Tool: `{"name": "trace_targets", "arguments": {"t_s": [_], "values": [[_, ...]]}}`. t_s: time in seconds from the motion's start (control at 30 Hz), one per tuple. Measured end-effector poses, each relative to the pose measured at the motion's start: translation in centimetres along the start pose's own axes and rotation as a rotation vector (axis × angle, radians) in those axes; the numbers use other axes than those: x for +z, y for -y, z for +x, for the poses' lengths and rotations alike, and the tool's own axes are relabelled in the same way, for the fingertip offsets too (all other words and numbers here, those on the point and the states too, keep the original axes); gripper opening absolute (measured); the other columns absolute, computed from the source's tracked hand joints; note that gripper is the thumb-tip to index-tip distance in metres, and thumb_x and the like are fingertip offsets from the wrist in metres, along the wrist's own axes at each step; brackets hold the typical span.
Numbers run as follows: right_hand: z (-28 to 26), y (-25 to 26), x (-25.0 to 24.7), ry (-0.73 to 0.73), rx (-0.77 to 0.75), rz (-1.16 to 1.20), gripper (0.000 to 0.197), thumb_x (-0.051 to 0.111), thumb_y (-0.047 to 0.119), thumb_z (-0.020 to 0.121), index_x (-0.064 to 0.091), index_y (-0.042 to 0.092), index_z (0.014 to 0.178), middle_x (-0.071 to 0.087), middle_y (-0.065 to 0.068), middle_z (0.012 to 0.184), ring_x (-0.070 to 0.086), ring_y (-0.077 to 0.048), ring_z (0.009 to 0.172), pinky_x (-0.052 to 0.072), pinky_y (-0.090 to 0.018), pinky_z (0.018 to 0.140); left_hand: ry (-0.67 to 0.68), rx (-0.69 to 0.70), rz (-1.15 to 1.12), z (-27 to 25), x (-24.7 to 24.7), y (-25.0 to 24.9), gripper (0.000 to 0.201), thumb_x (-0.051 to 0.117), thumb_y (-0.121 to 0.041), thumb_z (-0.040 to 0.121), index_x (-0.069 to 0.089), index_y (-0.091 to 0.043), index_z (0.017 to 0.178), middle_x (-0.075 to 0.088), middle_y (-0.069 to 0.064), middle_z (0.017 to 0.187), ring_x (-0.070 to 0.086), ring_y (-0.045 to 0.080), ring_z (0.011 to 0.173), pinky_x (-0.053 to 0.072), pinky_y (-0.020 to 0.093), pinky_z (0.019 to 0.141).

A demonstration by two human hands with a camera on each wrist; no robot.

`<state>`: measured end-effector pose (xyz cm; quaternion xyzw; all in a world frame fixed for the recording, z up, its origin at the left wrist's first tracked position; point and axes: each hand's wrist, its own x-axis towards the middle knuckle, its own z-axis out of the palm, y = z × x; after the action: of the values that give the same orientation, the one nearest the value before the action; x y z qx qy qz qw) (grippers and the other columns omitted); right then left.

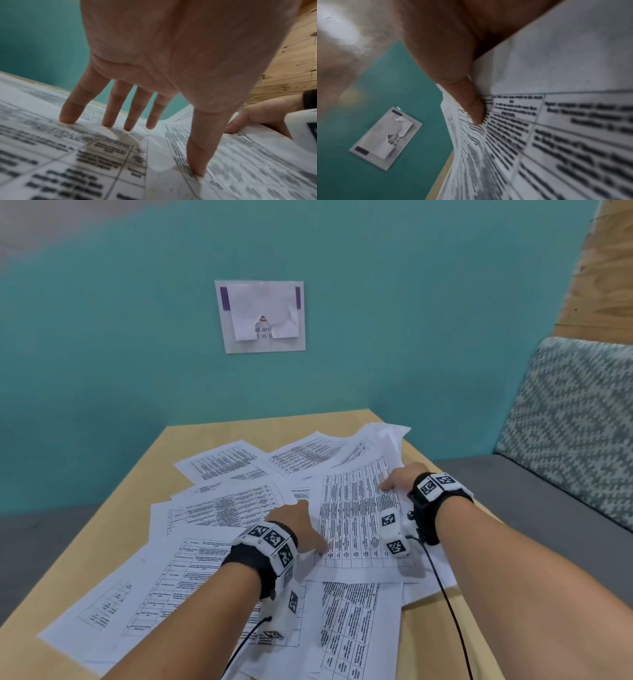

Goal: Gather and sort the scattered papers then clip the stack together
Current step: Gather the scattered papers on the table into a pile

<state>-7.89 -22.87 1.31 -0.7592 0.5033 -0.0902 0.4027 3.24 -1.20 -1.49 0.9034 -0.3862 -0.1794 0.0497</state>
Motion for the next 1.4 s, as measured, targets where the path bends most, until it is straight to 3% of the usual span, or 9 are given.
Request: {"name": "trace_targets", "arguments": {"t_s": [0.27,0.43,0.57,0.7,0.83,0.97,1.1,1.3,1.4], "values": [[-0.6,2.9,0.5,-0.307,-0.168,0.131,0.025,0.068,0.009,0.085,0.069,-0.001,0.108,0.07,-0.014,0.091,0.071,-0.033,0.085,0.062,-0.04,0.076,-0.077,-0.056,-0.161,-0.7,0.2,0.1,0.075,0.056,-0.027,0.099,0.016,-0.011,0.16,0.032,0.017,0.156,0.055,0.036,0.13,0.053,0.041,0.096],[-1.9,5.4,-1.6,-0.404,-0.343,0.039,0.013,0.062,0.012,0.089,0.072,0.007,0.096,0.067,-0.011,0.081,0.064,-0.031,0.072,0.046,-0.026,0.056,-0.071,-0.035,-0.146,-0.7,0.2,0.1,0.055,0.05,-0.024,0.1,0.03,-0.007,0.149,0.061,0.012,0.122,0.061,0.026,0.097,0.05,0.033,0.074],[-3.4,7.8,-3.1,-0.487,-0.482,-0.031,0.012,0.059,0.012,0.089,0.069,0.013,0.082,0.055,-0.002,0.062,0.055,-0.027,0.058,0.034,-0.02,0.047,-0.096,-0.025,-0.09,-0.7,0.1,0.1,0.011,0.049,-0.021,0.099,0.052,-0.012,0.093,0.051,0.0,0.08,0.051,0.019,0.074,0.043,0.026,0.06],[-4.7,10.9,-4.7,-0.606,-0.611,-0.033,0.02,0.059,0.022,0.091,0.067,0.008,0.079,0.056,-0.004,0.062,0.058,-0.029,0.062,0.034,-0.022,0.049,-0.097,-0.041,-0.079,-0.8,0.0,0.1,0.034,0.052,-0.018,0.096,0.036,-0.016,0.066,0.038,-0.001,0.063,0.035,0.015,0.053,0.029,0.024,0.048],[-6.4,14.3,-6.5,-0.729,-0.741,0.037,0.022,0.057,0.021,0.089,0.063,0.004,0.076,0.056,-0.009,0.063,0.054,-0.031,0.061,0.037,-0.027,0.055,-0.118,-0.04,-0.085,-0.6,0.1,0.4,0.029,0.052,-0.019,0.096,0.04,-0.015,0.07,0.045,0.002,0.07,0.042,0.016,0.059,0.034,0.025,0.052],[-8.1,16.8,-7.4,-0.79,-0.837,0.28,0.022,0.06,0.02,0.085,0.059,0.007,0.067,0.049,-0.005,0.06,0.047,-0.025,0.059,0.039,-0.033,0.052,-0.068,-0.029,-0.023,-0.4,0.1,0.3,0.024,0.05,-0.03,0.098,0.059,-0.009,0.103,0.059,0.015,0.119,0.06,0.033,0.11,0.049,0.037,0.086],[-9.8,17.7,-6.9,-0.709,-0.89,0.655,0.022,0.069,0.017,0.082,0.056,0.021,0.065,0.049,0.008,0.057,0.046,-0.015,0.055,0.045,-0.03,0.05,-0.111,0.002,-0.111,0.2,-0.2,0.8,0.017,0.05,-0.026,0.097,0.05,-0.016,0.084,0.053,-0.002,0.079,0.056,0.021,0.081,0.041,0.026,0.062],[-9.4,17.2,-4.6,-0.522,-0.799,1.019,0.018,0.077,0.007,0.08,0.066,0.019,0.071,0.07,0.007,0.073,0.064,-0.013,0.066,0.057,-0.028,0.067,-0.418,0.141,-0.211,0.0,-0.6,1.0,0.033,0.054,-0.036,0.1,0.06,-0.021,0.128,0.061,0.002,0.13,0.057,0.023,0.121,0.047,0.033,0.103],[-8.9,16.4,-3.1,-0.407,-0.681,1.165,0.023,0.078,0.0,0.08,0.067,0.02,0.074,0.072,0.006,0.078,0.068,-0.012,0.07,0.057,-0.023,0.064,-0.392,0.196,-0.476,0.1,-1.5,0.6,0.036,0.065,-0.034,0.093,0.068,-0.019,0.126,0.069,0.002,0.127,0.067,0.019,0.107,0.053,0.032,0.098]]}}
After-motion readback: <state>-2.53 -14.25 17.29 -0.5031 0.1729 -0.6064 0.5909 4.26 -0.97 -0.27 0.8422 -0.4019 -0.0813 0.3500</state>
